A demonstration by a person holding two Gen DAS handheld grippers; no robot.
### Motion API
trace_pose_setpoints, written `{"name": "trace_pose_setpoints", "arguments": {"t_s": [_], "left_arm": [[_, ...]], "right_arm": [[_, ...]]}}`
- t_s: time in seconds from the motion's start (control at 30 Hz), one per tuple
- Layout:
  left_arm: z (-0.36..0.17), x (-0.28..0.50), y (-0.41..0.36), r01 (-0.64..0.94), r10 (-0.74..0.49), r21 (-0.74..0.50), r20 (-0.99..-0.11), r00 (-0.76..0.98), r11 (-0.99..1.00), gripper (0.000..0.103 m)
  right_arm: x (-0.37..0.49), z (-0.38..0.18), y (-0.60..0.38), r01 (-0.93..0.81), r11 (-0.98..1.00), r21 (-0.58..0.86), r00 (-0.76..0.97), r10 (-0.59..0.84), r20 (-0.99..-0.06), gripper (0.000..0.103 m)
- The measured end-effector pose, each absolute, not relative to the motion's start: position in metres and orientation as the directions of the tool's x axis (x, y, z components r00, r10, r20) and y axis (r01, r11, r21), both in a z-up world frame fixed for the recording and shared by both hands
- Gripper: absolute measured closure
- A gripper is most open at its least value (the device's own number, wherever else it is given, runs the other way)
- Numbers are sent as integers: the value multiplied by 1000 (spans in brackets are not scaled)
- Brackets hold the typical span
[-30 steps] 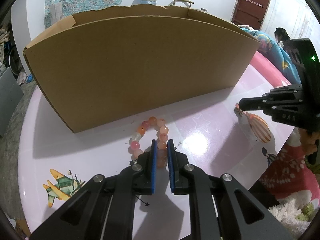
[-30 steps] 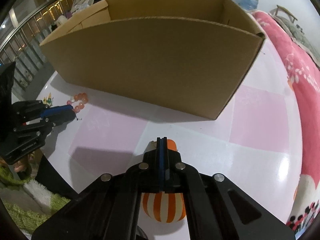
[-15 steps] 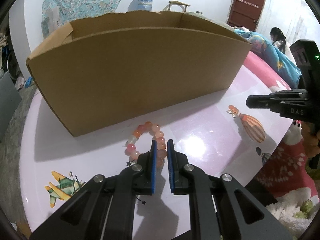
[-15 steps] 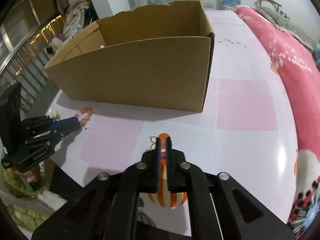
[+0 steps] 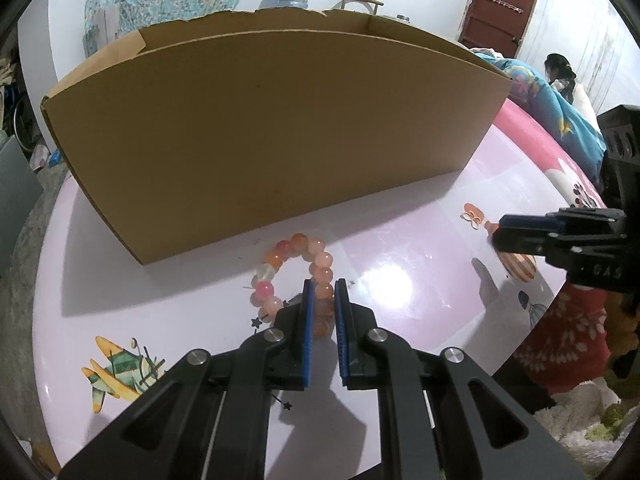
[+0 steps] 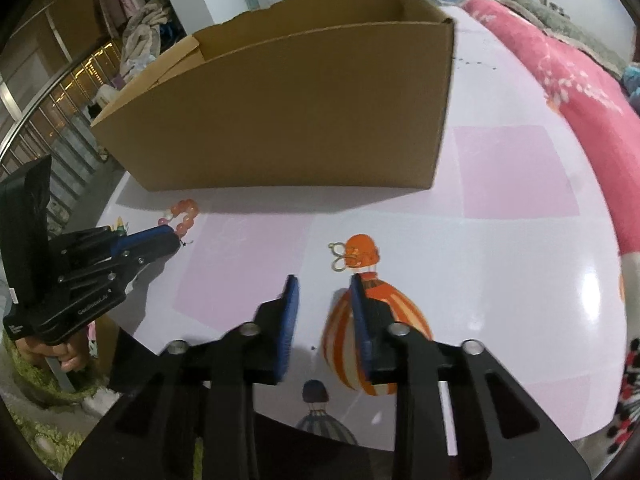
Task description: Organize jewelry
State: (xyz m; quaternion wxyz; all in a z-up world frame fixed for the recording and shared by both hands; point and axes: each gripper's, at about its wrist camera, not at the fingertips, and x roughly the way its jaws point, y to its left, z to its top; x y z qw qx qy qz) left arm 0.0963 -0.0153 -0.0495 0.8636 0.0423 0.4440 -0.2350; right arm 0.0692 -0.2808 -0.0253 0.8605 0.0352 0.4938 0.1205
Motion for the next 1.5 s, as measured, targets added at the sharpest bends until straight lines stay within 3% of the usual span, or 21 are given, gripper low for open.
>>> {"name": "trace_pose_setpoints", "arguments": {"t_s": [0.13,0.43,0.67,0.83,1.03,1.1,1.27,1.5], "left_arm": [[-50,98,-13,445,-375,-143,-786,492,884,93],[-50,100,-11,443,-382,-154,-785,488,883,93],[-50,100,-10,443,-383,-156,-784,489,883,93],[-49,101,-9,443,-387,-160,-782,489,882,93],[-49,101,-9,443,-387,-159,-782,490,882,93],[-49,101,-8,444,-388,-159,-781,489,882,93],[-49,101,-8,442,-388,-161,-780,491,882,93],[-49,101,-8,442,-388,-161,-781,490,883,93]], "right_arm": [[78,-31,-279,-166,975,146,474,209,-855,92],[95,-29,-274,-164,981,99,507,170,-845,92],[92,-29,-265,-144,985,99,534,162,-830,73],[87,-34,-260,-80,991,107,556,134,-821,72],[85,-38,-248,-85,996,12,596,60,-800,72],[87,-37,-248,-100,995,-3,601,58,-797,74],[82,-37,-257,-105,994,8,598,70,-798,88],[80,-36,-261,-115,993,27,600,91,-795,89]]}}
